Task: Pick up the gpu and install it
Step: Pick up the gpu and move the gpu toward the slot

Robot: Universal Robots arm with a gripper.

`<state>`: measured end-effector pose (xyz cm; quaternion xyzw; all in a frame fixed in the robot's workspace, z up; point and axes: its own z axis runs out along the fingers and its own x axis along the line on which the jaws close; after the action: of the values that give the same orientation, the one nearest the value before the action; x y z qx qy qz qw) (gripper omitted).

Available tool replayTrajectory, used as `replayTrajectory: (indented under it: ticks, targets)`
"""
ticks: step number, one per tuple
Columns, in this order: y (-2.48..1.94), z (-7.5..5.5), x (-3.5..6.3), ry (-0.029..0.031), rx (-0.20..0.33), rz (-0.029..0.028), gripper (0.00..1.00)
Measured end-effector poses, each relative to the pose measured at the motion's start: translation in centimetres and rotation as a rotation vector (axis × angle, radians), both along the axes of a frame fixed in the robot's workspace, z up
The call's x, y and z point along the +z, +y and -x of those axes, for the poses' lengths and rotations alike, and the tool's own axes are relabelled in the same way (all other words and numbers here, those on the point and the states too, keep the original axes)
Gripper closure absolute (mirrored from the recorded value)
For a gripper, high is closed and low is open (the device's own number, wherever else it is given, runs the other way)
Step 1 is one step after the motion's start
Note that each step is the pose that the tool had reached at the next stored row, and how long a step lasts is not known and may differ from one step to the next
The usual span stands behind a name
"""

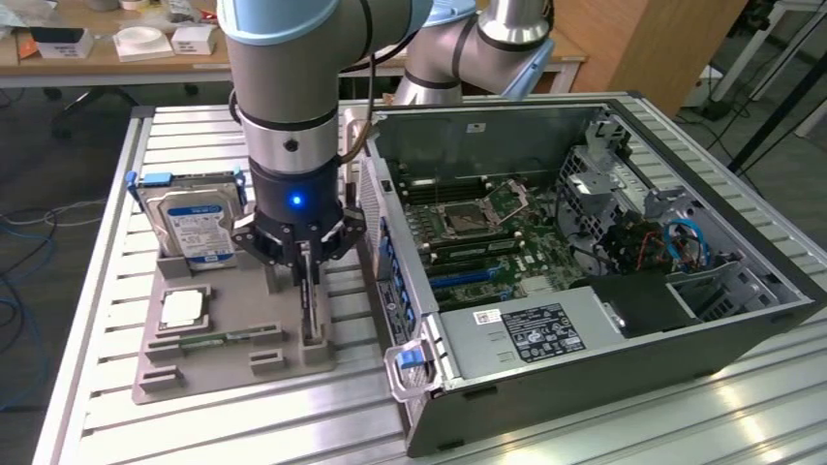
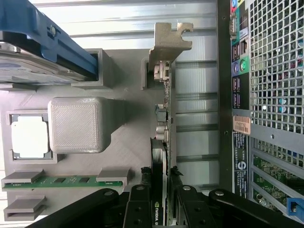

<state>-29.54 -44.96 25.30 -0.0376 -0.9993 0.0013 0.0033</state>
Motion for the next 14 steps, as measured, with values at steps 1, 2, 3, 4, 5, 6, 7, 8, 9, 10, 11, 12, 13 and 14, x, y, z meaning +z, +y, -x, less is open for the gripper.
replayTrajectory:
  ticks: [1, 2, 3, 4, 5, 6, 7, 8, 9, 10, 11, 12, 13, 14]
  targets:
    - [0.0, 0.0, 0.0, 0.0, 0.0, -0.0001, 0.74]
    - [0.0, 0.0, 0.02, 0.0003, 0.0, 0.0, 0.74]
    - [0.0, 0.01, 0.03, 0.0003, 0.0, 0.0, 0.74]
    - [0.0, 0.0, 0.03, 0.0003, 0.0, 0.0, 0.74]
    - [0.0, 0.0, 0.04, 0.0003, 0.0, 0.0001, 0.74]
    - [-0.01, 0.01, 0.1, 0.0006, 0.0, 0.0003, 0.74]
    - [-0.01, 0.01, 0.16, 0.0006, 0.0, 0.0004, 0.74]
    - [-0.01, 0.01, 0.22, 0.0004, 0.0, 0.0001, 0.74]
    - [0.0, 0.01, 0.29, 0.0003, 0.0, 0.0001, 0.74]
    - [-0.01, 0.01, 0.37, 0.0004, 0.0, 0.0002, 0.74]
    - [0.0, 0.0, 0.45, 0.0003, 0.0, 0.0001, 0.74]
    - [-0.01, 0.0, 0.52, 0.0003, 0.0, 0.0001, 0.74]
    - [0.0, 0.0, 0.59, 0.0003, 0.0, 0.0001, 0.74]
    - [0.0, 0.01, 0.67, 0.0003, 0.0, 0.0001, 0.74]
